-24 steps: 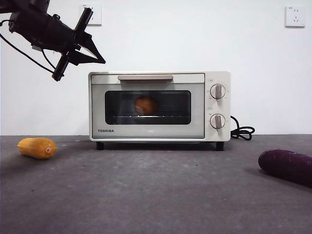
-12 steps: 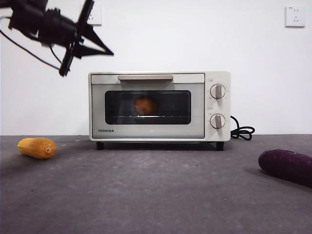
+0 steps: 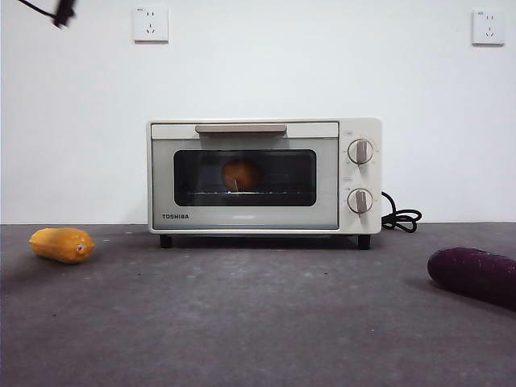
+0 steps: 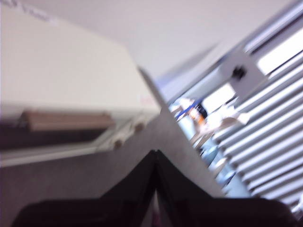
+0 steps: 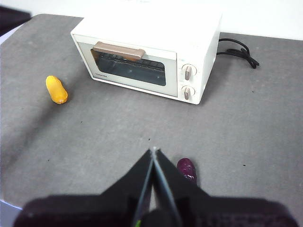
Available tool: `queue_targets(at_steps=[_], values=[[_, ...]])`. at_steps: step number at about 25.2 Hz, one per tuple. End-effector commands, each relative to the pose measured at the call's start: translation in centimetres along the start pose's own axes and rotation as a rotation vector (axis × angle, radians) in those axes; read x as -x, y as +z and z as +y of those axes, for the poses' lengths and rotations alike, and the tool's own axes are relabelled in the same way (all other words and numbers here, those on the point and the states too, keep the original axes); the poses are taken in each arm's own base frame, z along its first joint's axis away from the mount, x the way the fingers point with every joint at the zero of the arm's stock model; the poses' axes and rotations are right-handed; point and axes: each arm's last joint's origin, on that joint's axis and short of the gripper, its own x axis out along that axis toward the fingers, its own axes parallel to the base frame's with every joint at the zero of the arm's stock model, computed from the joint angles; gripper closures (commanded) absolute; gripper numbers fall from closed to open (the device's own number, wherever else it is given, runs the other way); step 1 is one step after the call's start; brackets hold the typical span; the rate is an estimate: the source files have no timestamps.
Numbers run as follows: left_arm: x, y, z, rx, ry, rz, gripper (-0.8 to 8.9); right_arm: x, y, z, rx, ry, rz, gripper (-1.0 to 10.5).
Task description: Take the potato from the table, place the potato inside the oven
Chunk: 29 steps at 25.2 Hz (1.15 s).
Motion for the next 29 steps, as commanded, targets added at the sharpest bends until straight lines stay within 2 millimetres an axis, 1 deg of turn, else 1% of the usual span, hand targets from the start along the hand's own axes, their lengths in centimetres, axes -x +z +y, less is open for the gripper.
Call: queue_targets(at_steps=[1, 4, 8, 15, 18, 21, 23, 29], values=[[2.2, -1.2, -1.3, -0.167, 0.059, 0.061, 8.19, -0.2, -0.2, 0.0, 0.001, -0.009, 0.023, 9.5], [4.6, -2.3, -3.0, -0.215, 0.145, 0.085, 8.19, -0.2, -0.2, 0.0, 0.001, -0.006, 0.024, 9.5], [7.9, -3.7, -5.3, -0.247, 0.234, 0.074, 8.19, -0.2, -0.2, 0.0, 0.002, -0.006, 0.024, 9.5], [13.4, -6.2, -9.4, -0.260, 0.222, -0.008, 8.18, -0.2, -0.2, 0.0, 0.003, -0.007, 0.024, 9.5], [15.1, -7.3, -10.6, -0.277, 0.199, -0.026, 8.18, -0.2, -0.2, 0.0, 0.003, -0.007, 0.024, 9.5], [16.4, -8.3, -11.4, -0.285, 0.183, -0.030, 8.18, -0.2, -0.2, 0.0, 0.003, -0.007, 0.024, 9.5], [17.0, -8.7, -11.8, -0.293, 0.181, -0.040, 8.18, -0.2, -0.2, 0.0, 0.003, -0.007, 0.024, 9.5], [17.1, -8.8, -11.8, -0.295, 0.179, -0.043, 8.18, -0.2, -0.2, 0.0, 0.003, -0.007, 0.024, 9.5]])
